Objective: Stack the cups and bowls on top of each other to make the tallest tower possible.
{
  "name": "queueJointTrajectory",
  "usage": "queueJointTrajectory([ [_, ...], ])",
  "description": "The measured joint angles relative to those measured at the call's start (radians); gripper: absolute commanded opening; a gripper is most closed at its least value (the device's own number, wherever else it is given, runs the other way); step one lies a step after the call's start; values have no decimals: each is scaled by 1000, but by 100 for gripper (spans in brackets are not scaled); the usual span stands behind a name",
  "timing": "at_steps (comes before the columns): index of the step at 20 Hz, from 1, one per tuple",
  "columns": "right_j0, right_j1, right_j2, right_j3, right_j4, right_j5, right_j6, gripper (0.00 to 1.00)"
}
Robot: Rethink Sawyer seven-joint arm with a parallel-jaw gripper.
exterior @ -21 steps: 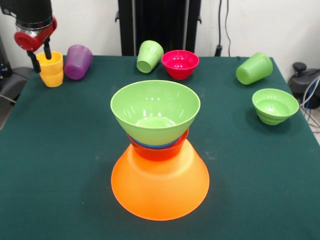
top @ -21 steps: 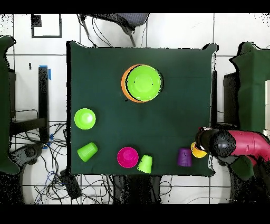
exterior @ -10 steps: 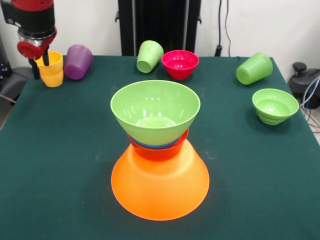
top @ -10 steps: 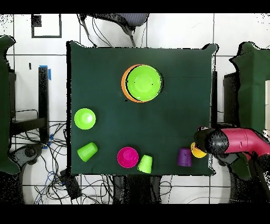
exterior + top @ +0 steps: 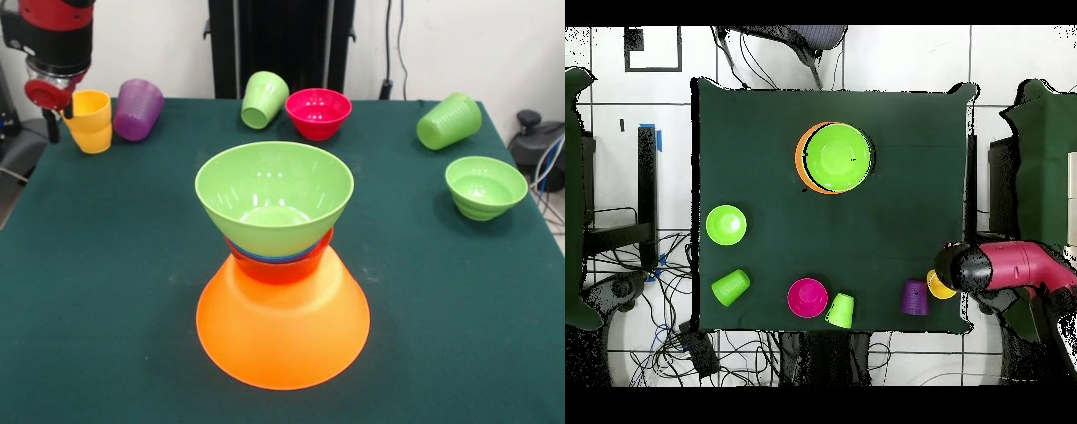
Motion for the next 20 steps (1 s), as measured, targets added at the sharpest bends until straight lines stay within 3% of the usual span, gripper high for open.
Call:
queueJointTrajectory([
  [20,11,-20,-47,-11,-1,0,0,100],
])
